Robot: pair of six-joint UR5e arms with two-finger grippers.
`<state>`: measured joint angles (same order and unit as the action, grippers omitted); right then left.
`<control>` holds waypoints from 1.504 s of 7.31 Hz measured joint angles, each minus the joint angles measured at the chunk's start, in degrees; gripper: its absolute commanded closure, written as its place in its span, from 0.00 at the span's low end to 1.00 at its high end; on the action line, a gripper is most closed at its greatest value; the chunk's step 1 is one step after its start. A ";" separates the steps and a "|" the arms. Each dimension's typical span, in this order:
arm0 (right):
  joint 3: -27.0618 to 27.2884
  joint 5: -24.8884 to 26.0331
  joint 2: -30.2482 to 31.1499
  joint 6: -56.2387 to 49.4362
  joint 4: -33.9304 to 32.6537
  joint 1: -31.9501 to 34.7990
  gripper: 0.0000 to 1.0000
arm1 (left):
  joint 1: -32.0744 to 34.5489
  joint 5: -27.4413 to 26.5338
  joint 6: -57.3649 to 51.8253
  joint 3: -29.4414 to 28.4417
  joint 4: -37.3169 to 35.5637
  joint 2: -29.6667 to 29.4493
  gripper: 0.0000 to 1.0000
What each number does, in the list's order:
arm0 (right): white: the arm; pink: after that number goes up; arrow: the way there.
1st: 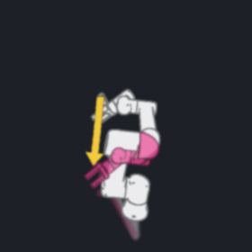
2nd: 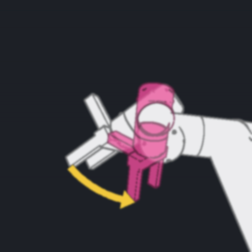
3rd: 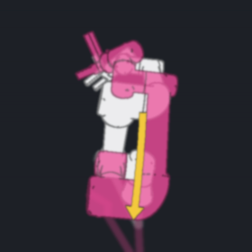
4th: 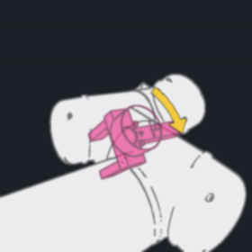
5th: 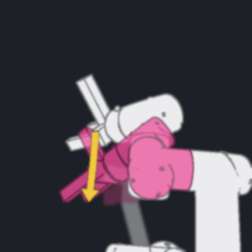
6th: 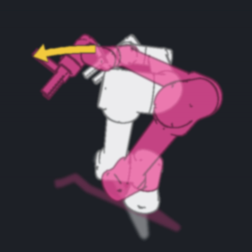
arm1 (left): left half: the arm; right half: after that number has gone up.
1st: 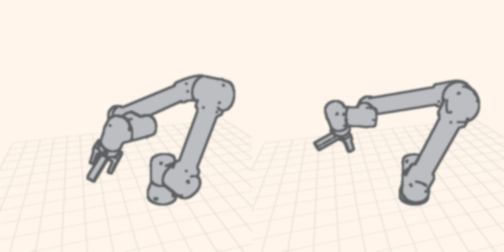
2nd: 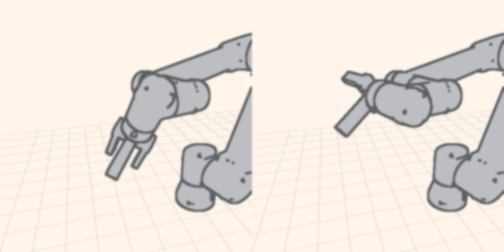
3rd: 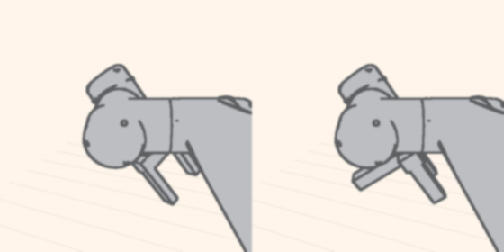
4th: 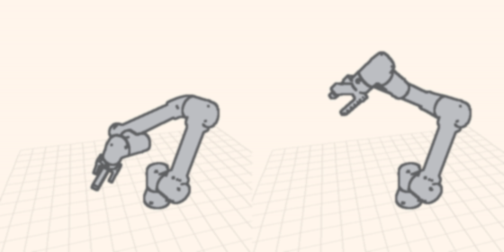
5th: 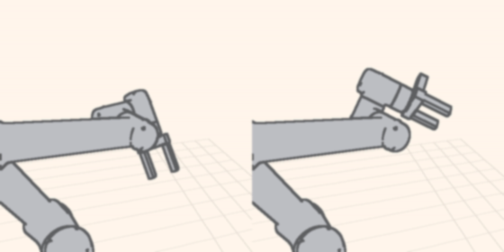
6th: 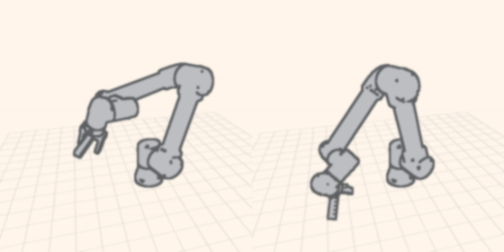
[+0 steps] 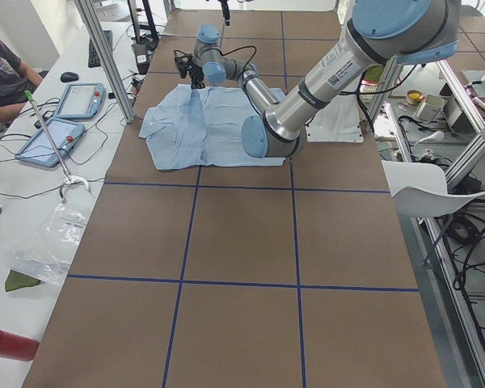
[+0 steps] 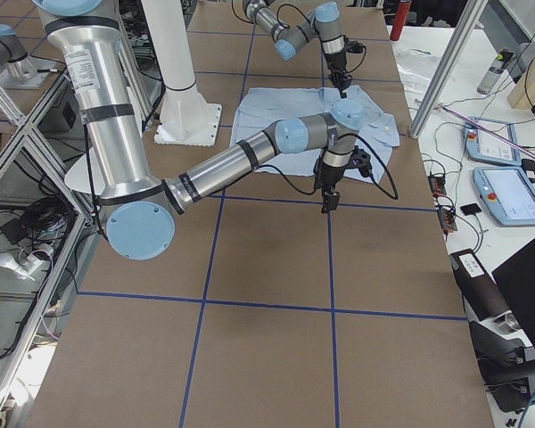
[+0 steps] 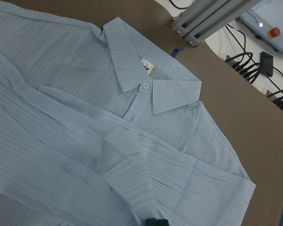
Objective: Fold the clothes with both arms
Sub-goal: 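Fold the held sleeve across the shirt with the left gripper while the right arm shifts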
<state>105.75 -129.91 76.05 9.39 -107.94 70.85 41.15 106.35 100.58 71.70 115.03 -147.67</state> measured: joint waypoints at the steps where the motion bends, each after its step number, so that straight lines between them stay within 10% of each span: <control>1: -0.17 0.03 0.03 0.03 0.00 0.00 0.00 | -1.83 -1.69 1.09 -3.60 2.60 -1.60 0.70; 2: -0.24 0.09 -0.03 0.09 0.01 -0.04 0.00 | -4.78 -5.10 2.48 -7.58 4.78 -3.84 0.01; 7: 0.06 -3.25 -1.47 2.51 0.08 -0.26 0.00 | -9.39 -11.21 -6.76 -9.17 12.33 -1.43 0.01; 11: 2.77 -3.45 -3.35 23.17 6.92 -6.89 0.00 | -7.78 -6.96 -13.65 12.00 2.76 13.09 0.01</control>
<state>108.53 -133.36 72.70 32.56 -101.02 63.96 33.37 99.39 86.93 83.70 117.79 -134.58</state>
